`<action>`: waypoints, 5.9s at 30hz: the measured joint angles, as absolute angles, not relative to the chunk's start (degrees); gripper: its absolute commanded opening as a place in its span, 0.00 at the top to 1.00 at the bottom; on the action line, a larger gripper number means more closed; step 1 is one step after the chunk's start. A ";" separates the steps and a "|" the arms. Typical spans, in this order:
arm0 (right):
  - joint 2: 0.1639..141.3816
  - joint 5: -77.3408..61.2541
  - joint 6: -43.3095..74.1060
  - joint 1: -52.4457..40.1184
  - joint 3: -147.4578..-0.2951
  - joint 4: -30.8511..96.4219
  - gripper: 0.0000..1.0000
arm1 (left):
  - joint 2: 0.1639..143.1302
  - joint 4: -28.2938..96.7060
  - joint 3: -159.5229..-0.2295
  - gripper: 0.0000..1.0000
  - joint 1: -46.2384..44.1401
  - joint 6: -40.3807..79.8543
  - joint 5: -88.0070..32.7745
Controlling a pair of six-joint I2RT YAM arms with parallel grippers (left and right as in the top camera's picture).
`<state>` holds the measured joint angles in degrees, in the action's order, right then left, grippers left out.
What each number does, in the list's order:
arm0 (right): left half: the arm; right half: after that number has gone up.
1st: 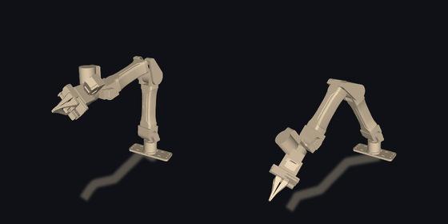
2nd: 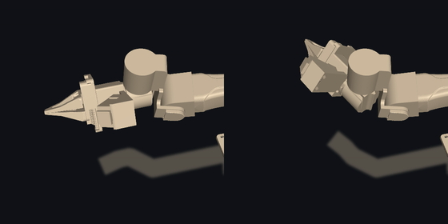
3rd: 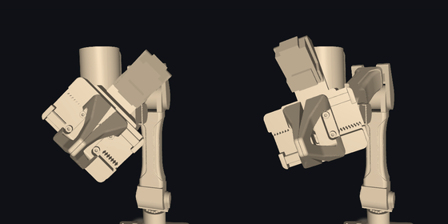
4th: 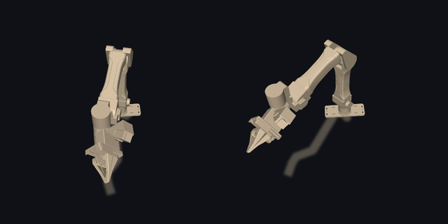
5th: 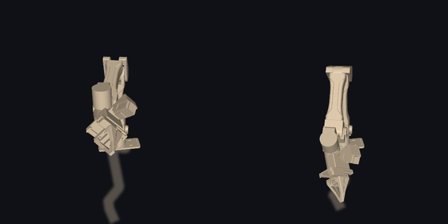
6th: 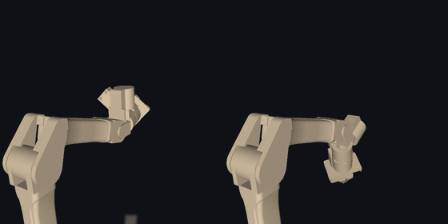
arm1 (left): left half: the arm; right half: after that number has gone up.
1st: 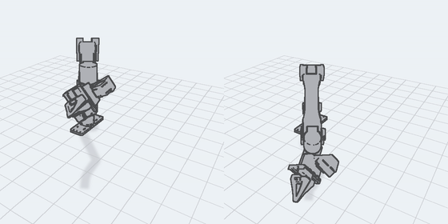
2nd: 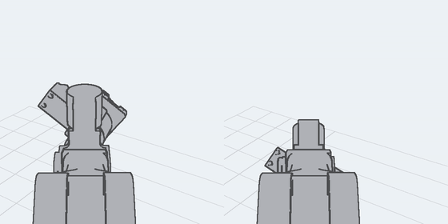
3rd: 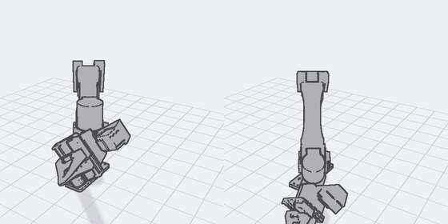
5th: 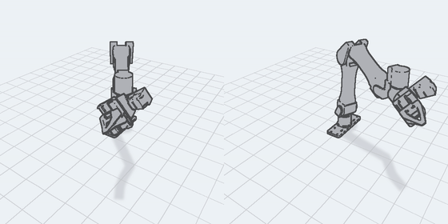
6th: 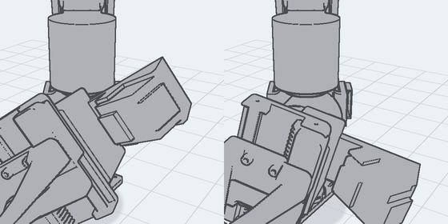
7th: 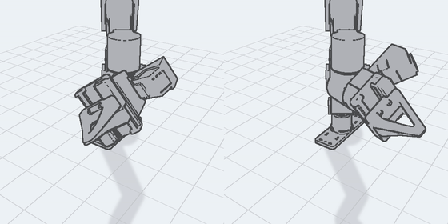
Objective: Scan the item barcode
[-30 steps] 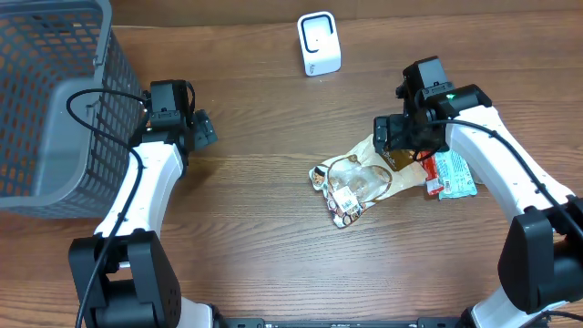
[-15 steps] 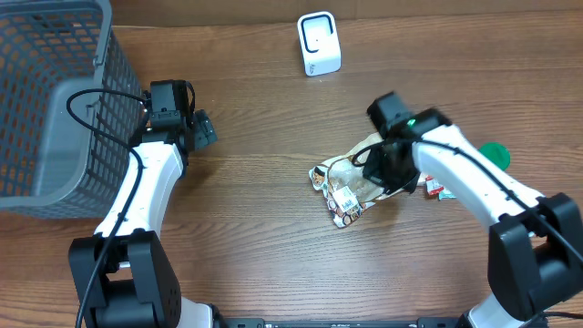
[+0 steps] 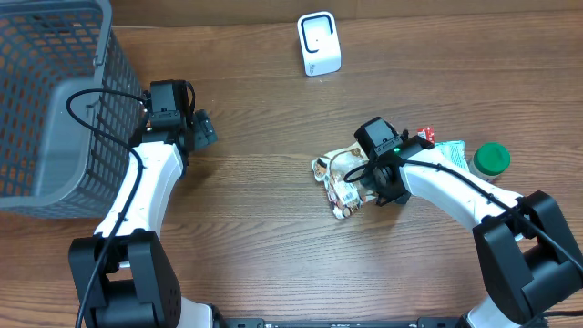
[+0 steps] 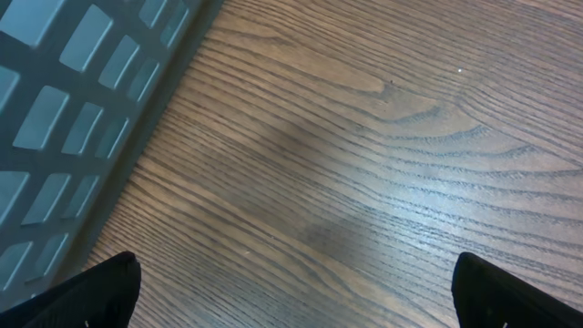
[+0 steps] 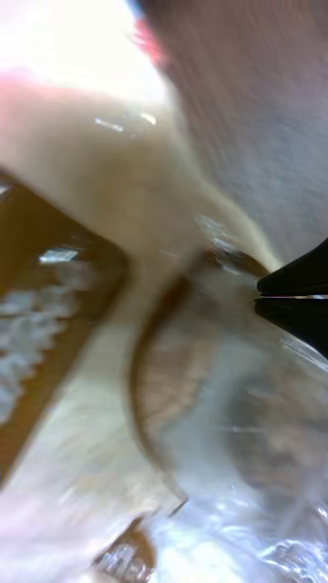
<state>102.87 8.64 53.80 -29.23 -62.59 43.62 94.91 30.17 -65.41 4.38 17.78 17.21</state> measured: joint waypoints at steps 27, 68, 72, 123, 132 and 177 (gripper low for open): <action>103.07 -8.56 37.56 -33.32 -67.64 27.40 0.86 | 94.91 30.17 -65.41 0.00 4.38 17.78 17.21; 106.48 -7.20 35.18 -28.73 -80.55 53.93 0.89 | 94.91 30.20 -65.41 0.00 4.38 17.78 17.21; 106.48 -7.68 34.57 -33.21 -79.75 46.48 0.88 | 94.91 30.17 -65.41 0.00 4.38 17.76 17.21; 106.50 6.15 29.98 -23.33 -73.45 53.04 0.87 | 94.91 30.17 -65.41 0.00 4.38 17.76 17.21; 106.50 5.93 28.58 -23.35 -79.50 53.04 0.00 | 94.91 30.17 -65.41 0.00 4.38 17.76 17.21; 92.49 6.00 28.51 -23.35 -79.50 53.12 0.00 | 94.91 30.17 -65.41 0.00 4.38 17.76 17.21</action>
<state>92.49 6.00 28.51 -23.35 -79.50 53.12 94.91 30.17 -65.41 4.38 17.76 17.21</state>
